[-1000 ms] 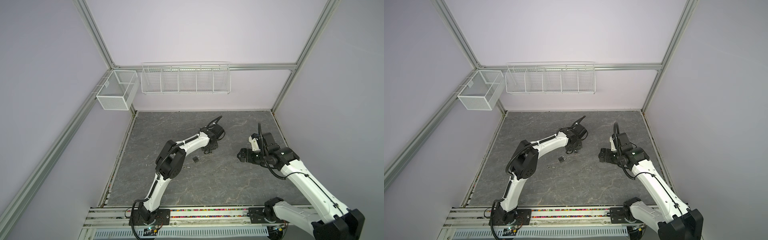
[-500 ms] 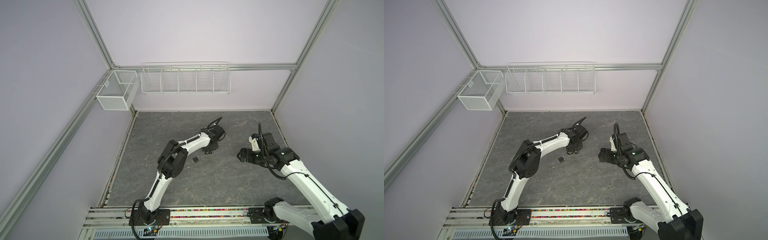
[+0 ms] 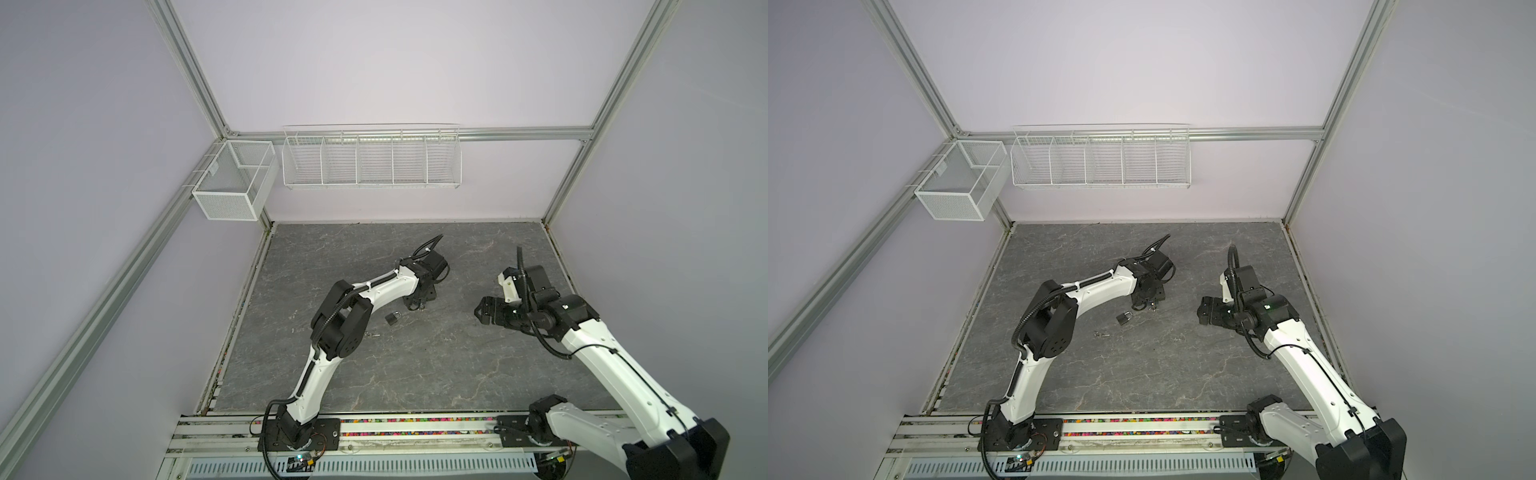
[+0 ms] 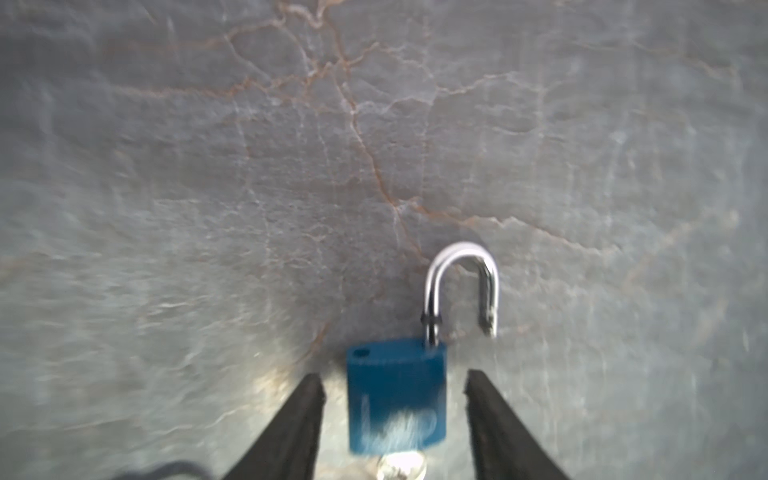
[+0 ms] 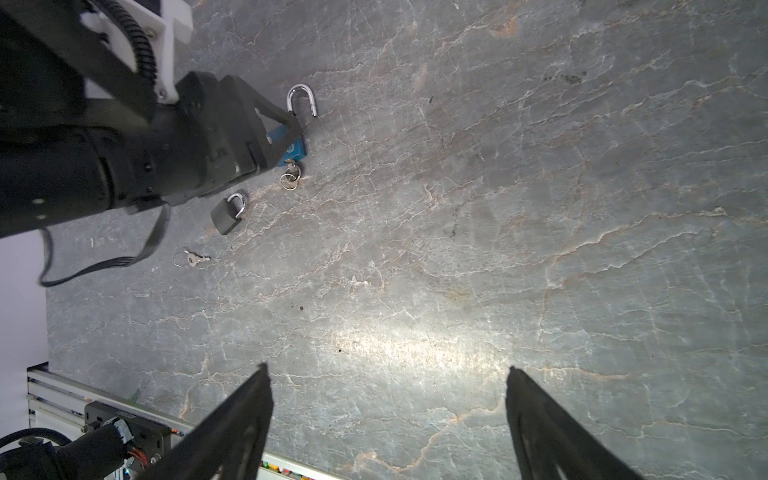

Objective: Unlock with the key
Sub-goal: 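Lower the opened blue padlock to the table and open the left gripper, then move the right gripper down over the loose small silver key while the left gripper withdraws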

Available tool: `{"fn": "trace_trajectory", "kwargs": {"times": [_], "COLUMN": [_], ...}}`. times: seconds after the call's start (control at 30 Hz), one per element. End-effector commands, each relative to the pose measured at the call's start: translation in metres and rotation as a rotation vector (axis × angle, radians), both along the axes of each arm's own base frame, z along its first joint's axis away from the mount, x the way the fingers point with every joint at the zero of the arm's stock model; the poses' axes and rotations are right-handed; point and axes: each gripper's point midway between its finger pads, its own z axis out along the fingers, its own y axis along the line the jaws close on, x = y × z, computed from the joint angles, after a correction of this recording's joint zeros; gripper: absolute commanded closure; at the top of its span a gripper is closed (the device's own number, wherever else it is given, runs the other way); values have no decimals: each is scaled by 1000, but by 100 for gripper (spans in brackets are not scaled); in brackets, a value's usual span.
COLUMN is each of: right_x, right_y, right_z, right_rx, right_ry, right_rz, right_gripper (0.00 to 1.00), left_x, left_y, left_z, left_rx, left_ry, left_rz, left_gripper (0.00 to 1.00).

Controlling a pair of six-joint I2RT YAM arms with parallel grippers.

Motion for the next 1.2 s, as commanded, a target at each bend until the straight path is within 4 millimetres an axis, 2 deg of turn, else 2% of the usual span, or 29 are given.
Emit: {"fn": "trace_trajectory", "kwargs": {"times": [0.0, 0.13, 0.23, 0.4, 0.5, 0.67, 0.83, 1.07, 1.17], "right_x": [0, 0, -2, -8, -11, -15, -16, -16, -13], "right_y": [1, 11, 24, 66, 95, 154, 206, 268, 286], "right_z": [9, 10, 9, 2, -3, -16, -34, -63, -73], "right_rx": [2, -1, -12, -13, -17, 23, 22, -27, -70], "right_ry": [-9, 14, 29, 52, 59, 71, 67, 64, 54], "right_rz": [21, 63, 89, 148, 171, 191, 213, 331, 383], "right_gripper": [11, 12, 12, 12, 12, 7, 0, 12, 19], "left_x": [2, -4, -9, -22, -32, -46, -54, -56, -60], "left_y": [6, 25, 51, 102, 136, 184, 220, 256, 270], "left_z": [56, 96, 127, 166, 179, 189, 190, 175, 169], "left_rx": [-72, -134, -176, -201, -184, -189, -147, -192, -203], "left_ry": [-79, -146, -208, -320, -358, -374, -363, -319, -313], "left_rz": [12, 20, 41, 35, 49, 79, 90, 167, 217], "left_gripper": [36, 36, 36, 36, 36, 37, 37, 38, 38]}}
